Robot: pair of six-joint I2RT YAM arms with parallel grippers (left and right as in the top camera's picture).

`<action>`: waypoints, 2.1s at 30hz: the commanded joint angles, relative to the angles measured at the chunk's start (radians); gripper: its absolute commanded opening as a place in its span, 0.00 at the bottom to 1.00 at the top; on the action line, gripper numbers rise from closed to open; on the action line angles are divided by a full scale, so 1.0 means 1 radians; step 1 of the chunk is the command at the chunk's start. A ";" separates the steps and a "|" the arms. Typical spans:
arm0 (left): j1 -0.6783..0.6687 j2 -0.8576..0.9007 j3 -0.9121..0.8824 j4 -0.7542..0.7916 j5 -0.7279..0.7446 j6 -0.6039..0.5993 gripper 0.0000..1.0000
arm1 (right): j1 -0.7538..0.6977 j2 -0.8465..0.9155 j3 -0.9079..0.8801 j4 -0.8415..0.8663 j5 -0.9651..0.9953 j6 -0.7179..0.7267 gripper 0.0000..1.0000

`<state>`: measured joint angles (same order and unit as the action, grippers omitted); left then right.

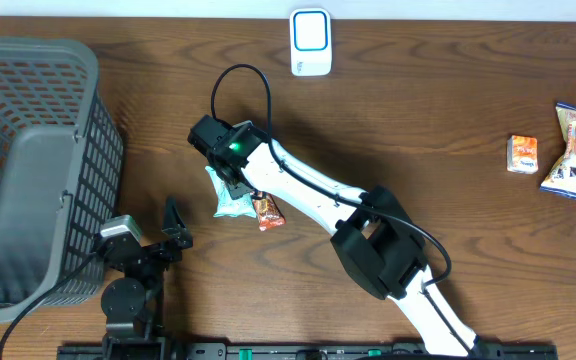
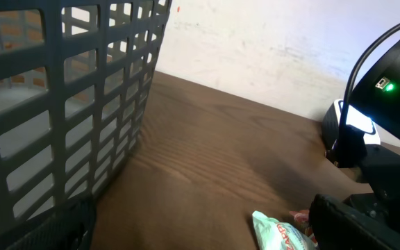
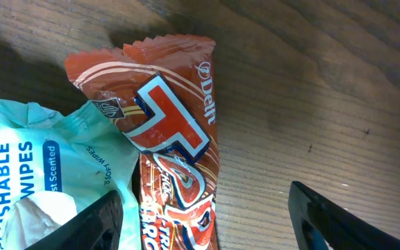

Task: Scan the item barcode
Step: 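Lower the right gripper and grasp the red TOP bar, then lift the TOP bar and swing it right with the right gripper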

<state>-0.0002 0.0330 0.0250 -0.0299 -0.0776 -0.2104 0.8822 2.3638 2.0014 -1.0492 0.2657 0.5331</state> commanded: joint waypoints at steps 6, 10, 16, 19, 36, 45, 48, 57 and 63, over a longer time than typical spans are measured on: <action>0.003 -0.001 -0.019 -0.037 -0.010 -0.005 0.98 | 0.032 0.059 -0.016 0.012 0.117 0.016 0.65; 0.003 -0.001 -0.019 -0.037 -0.010 -0.005 0.98 | 0.036 0.112 -0.016 0.003 0.111 0.011 0.67; 0.003 -0.001 -0.019 -0.037 -0.010 -0.005 0.98 | 0.054 0.120 -0.016 -0.001 0.095 0.000 0.66; 0.003 -0.001 -0.019 -0.037 -0.010 -0.005 0.98 | 0.055 0.123 -0.016 -0.044 0.097 0.000 0.62; 0.003 -0.001 -0.019 -0.037 -0.010 -0.005 0.98 | -0.047 0.050 -0.039 -0.177 -0.183 -0.204 0.01; 0.003 -0.001 -0.019 -0.037 -0.010 -0.005 0.98 | -0.337 -0.048 -0.048 -0.356 -1.067 -0.908 0.01; 0.003 -0.001 -0.019 -0.037 -0.010 -0.005 0.98 | -0.395 -0.048 -0.066 -0.430 -1.215 -1.104 0.01; 0.003 -0.001 -0.019 -0.037 -0.010 -0.005 0.98 | -0.437 -0.048 -0.072 -0.653 -1.533 -1.582 0.01; 0.003 -0.001 -0.019 -0.037 -0.010 -0.005 0.98 | -0.422 -0.048 -0.074 -0.653 -1.699 -1.629 0.01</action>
<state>-0.0002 0.0330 0.0250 -0.0299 -0.0776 -0.2104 0.4473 2.3486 1.9350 -1.7016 -1.2469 -1.0050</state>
